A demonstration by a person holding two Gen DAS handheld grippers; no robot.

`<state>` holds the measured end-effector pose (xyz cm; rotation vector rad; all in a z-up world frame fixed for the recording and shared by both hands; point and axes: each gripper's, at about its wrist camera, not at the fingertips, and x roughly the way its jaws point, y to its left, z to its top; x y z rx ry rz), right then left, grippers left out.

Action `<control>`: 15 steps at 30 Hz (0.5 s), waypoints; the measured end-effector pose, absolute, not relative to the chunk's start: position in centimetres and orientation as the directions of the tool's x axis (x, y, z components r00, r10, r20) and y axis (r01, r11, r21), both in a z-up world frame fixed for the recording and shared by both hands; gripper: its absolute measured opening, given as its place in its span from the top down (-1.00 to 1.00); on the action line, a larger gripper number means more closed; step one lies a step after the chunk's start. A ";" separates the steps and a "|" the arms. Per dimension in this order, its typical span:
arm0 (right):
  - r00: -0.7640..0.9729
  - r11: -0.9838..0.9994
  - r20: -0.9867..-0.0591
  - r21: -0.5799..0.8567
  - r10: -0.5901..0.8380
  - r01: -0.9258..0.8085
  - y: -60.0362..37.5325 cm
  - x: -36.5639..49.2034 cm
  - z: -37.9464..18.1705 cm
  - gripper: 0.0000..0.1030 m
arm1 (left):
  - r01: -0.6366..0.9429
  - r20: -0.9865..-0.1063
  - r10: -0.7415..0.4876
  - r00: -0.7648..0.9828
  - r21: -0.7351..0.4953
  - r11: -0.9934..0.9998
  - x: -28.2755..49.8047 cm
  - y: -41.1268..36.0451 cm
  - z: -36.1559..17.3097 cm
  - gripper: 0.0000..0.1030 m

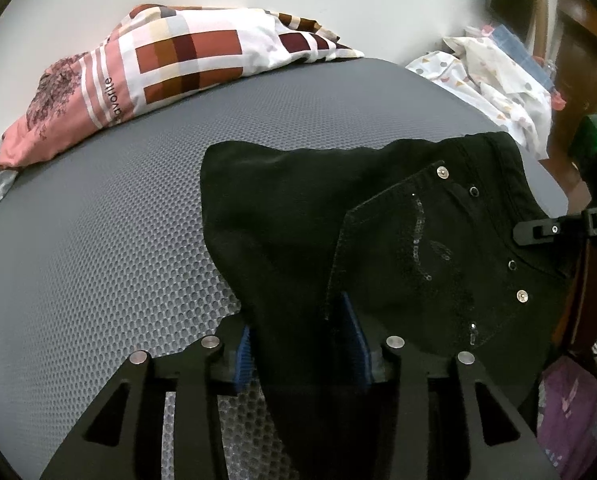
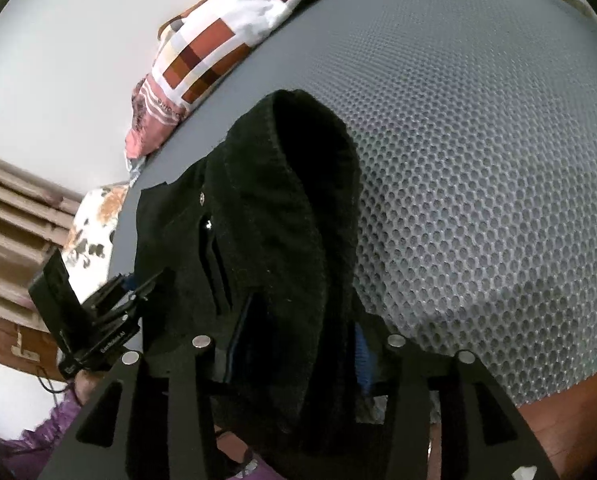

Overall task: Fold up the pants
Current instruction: 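Hold the folded jeans with both grippers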

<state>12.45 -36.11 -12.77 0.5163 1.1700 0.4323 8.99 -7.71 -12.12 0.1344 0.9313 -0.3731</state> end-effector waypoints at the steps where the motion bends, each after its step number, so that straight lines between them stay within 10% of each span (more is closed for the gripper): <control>1: 0.333 0.811 -0.755 0.582 0.565 -0.058 -35.9 12.5 -12.7 0.14 | 0.374 -0.803 -0.255 0.539 -0.043 0.926 9.0 -7.6 -12.1 0.13; 15: 0.424 0.821 -0.730 0.568 0.536 -0.061 -36.0 11.0 -12.9 0.25 | 0.375 -0.765 -0.222 0.605 0.028 0.926 7.9 -8.4 -12.4 0.23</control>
